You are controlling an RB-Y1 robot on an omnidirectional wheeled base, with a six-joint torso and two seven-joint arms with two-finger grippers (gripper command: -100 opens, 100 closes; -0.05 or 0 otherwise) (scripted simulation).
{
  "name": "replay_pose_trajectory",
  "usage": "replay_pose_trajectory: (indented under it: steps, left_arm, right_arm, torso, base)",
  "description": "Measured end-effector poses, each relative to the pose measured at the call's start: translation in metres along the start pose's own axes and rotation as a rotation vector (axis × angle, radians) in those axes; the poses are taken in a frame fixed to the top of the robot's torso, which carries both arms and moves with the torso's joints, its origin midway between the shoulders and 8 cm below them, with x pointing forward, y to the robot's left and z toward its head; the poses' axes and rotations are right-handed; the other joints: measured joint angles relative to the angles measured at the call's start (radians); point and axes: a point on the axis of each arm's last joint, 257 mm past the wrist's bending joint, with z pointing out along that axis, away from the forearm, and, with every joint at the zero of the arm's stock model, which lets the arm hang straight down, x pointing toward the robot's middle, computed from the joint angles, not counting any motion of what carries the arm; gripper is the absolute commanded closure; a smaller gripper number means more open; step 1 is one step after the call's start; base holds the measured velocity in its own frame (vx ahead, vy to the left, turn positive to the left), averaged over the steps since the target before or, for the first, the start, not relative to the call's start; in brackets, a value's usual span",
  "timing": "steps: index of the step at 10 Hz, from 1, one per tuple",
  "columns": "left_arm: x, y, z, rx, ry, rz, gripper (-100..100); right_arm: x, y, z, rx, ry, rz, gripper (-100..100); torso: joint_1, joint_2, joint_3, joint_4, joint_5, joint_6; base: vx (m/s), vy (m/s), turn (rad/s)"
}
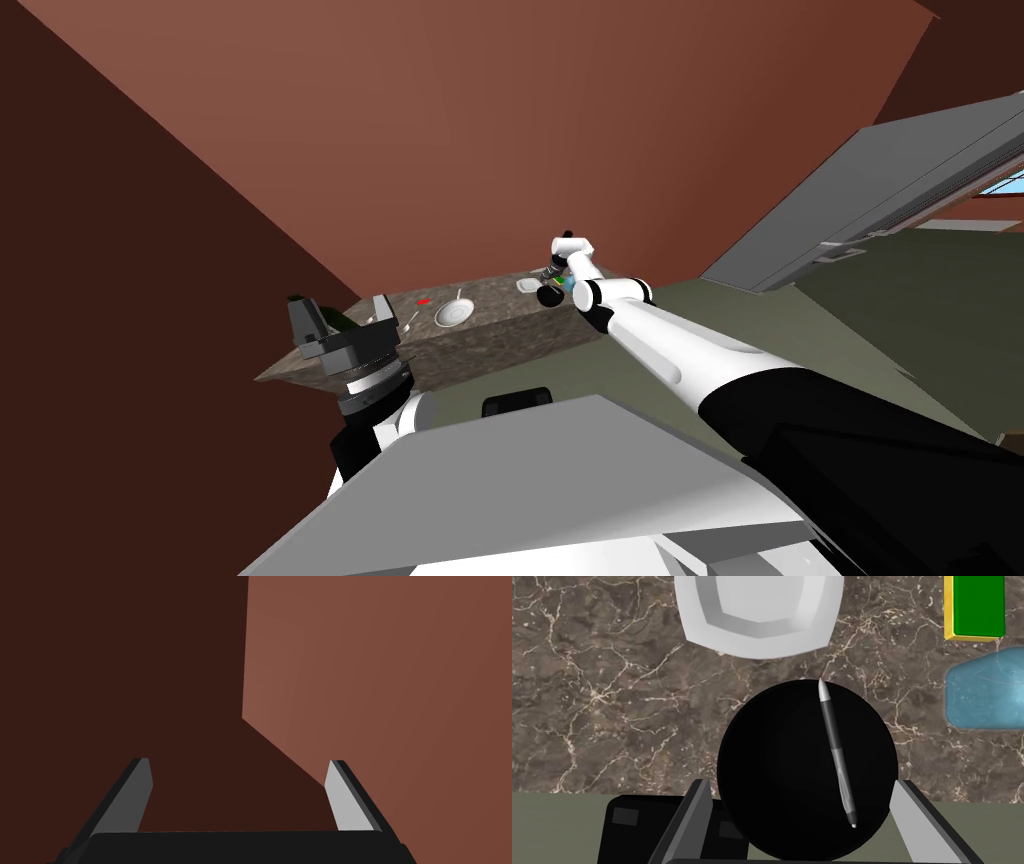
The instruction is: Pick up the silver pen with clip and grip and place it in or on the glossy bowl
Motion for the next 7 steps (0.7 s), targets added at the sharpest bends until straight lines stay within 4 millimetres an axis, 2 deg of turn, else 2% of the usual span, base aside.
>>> replay_pose_trajectory:
  steps: [1,2,7]
  left_arm:
    - [0.0000,0.0000,0.0000,0.000,0.000,0.000,0]
    - [0.0000,0.0000,0.0000,0.000,0.000,0.000,0]
    - [0.0000,0.0000,0.0000,0.000,0.000,0.000,0]
  right_arm:
    - [0.0051,-0.0004,-0.0080,-0.002,0.002,0.002,-100]
    - [0.0051,-0.0007,-0.0091,-0.002,0.000,0.003,0]
    - [0.0050,-0.0006,-0.0090,-0.002,0.000,0.003,0]
  torso:
    - [0.000,0.000,0.000,0.000,0.000,0.000]
    - [0.001,0.000,0.000,0.000,0.000,0.000]
    - [0.002,-0.001,-0.001,0.000,0.000,0.000]
  base:
    - [-0.006,-0.012,0.008]
    - [0.000,0.000,0.000]
    - [0.000,0.000,0.000]
